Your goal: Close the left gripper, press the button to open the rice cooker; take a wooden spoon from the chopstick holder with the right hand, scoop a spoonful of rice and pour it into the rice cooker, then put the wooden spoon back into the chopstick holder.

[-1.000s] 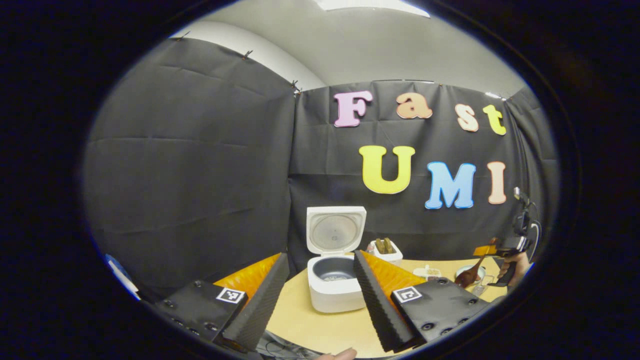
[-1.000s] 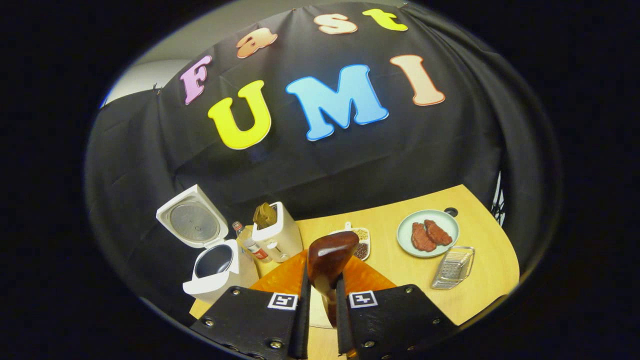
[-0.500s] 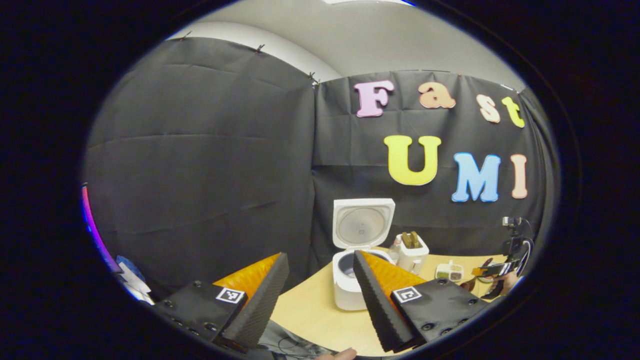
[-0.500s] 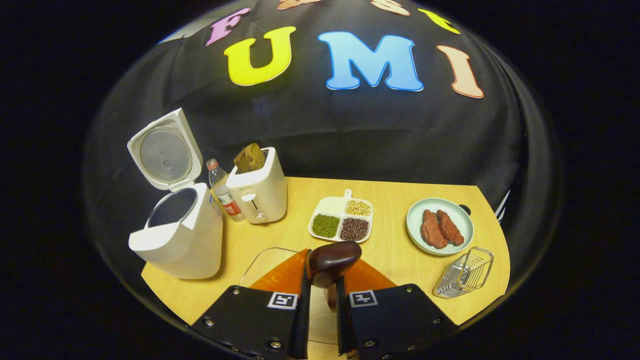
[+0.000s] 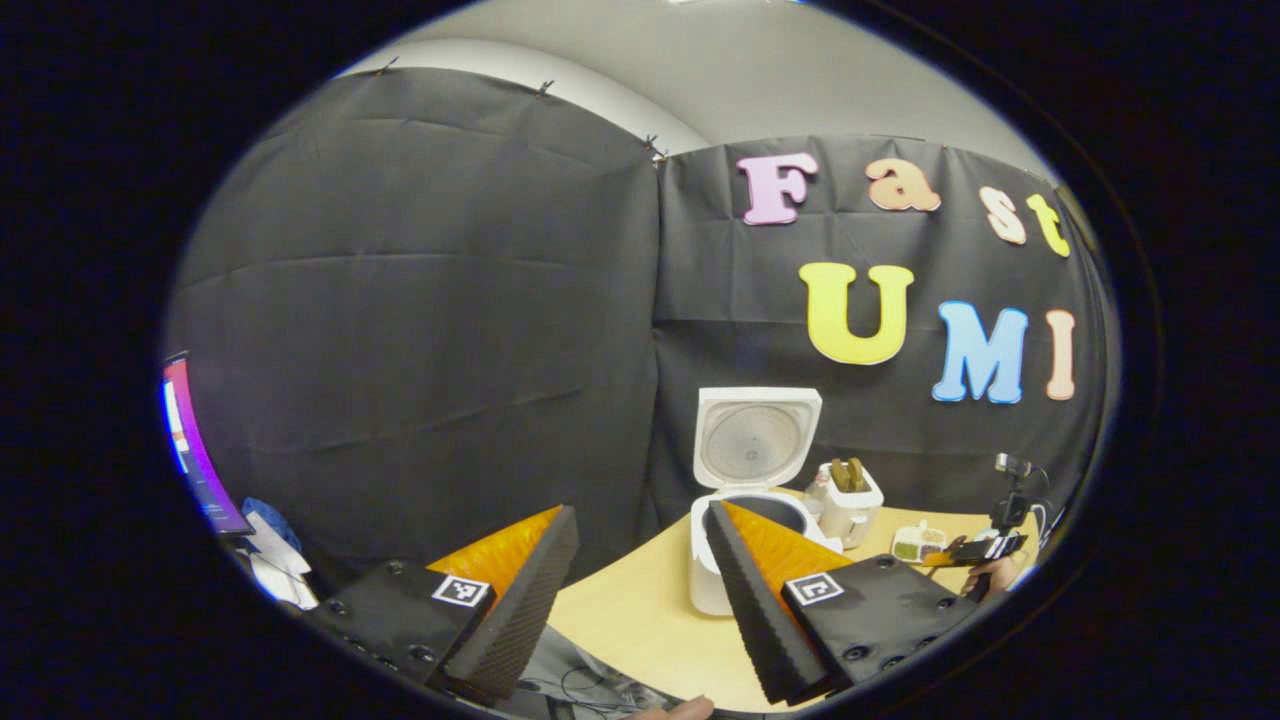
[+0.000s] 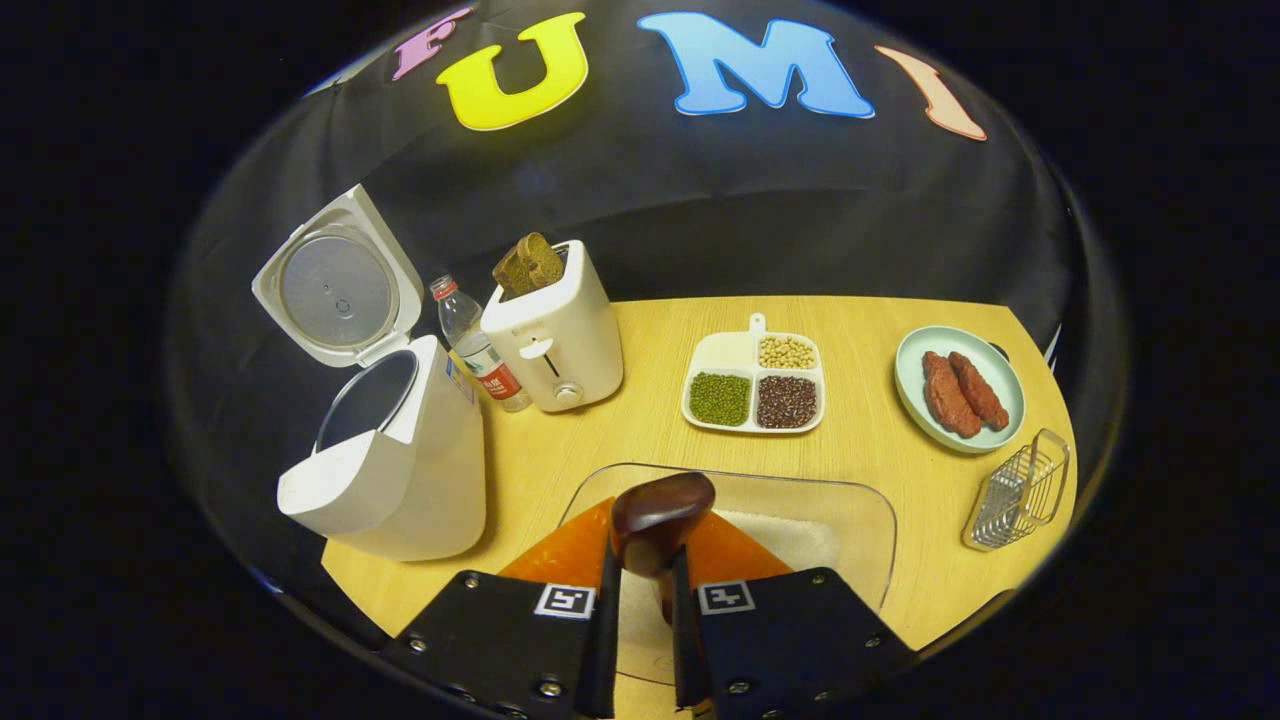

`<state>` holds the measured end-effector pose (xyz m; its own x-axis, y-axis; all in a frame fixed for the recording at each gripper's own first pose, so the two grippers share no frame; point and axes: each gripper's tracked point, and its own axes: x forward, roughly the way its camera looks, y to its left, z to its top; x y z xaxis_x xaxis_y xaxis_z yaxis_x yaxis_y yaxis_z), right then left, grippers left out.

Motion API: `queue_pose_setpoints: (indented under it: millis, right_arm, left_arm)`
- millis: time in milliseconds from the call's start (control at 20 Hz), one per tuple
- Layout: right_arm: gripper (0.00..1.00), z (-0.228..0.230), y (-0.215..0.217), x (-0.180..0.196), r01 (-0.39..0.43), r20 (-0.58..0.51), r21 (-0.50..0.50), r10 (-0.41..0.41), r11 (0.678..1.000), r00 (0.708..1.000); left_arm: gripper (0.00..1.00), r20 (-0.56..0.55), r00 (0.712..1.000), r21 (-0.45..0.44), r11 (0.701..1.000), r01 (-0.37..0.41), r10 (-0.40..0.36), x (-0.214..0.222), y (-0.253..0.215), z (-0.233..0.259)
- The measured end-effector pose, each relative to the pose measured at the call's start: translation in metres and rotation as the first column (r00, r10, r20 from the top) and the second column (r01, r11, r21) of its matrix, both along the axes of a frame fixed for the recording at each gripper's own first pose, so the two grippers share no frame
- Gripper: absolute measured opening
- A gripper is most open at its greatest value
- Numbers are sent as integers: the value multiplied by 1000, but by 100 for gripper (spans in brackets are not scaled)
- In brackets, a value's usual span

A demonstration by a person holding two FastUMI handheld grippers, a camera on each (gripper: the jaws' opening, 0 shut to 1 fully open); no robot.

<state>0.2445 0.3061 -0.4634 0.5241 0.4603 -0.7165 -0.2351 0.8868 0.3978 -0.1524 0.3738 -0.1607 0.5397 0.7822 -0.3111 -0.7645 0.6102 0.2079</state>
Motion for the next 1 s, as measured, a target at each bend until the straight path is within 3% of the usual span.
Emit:
queue_pose_setpoints:
  millis: [150, 350, 550, 750, 1000]
  right_arm:
    - [23, 3, 11, -2, 55, -70, 93, -49, 994, 996]
    - [23, 4, -6, 0, 160, -134, 174, -137, 972, 981]
    - [23, 16, -35, 6, 285, -190, 282, -238, 916, 952]
    - [23, 24, -59, 3, 361, -224, 349, -298, 865, 928]
    - [23, 45, -64, -2, 357, -214, 408, -293, 840, 932]
  left_arm:
    - [90, 3, 1000, 10, 1000, -2, 2, -2, 5, 5]
    - [90, -6, 1000, 21, 1000, 19, -19, 5, 3, 9]
    - [90, -17, 998, 24, 998, 53, -53, 17, -2, 8]
    - [90, -30, 996, 34, 996, 85, -84, 29, -6, 10]
    - [90, -33, 992, 42, 992, 121, -120, 44, -11, 14]
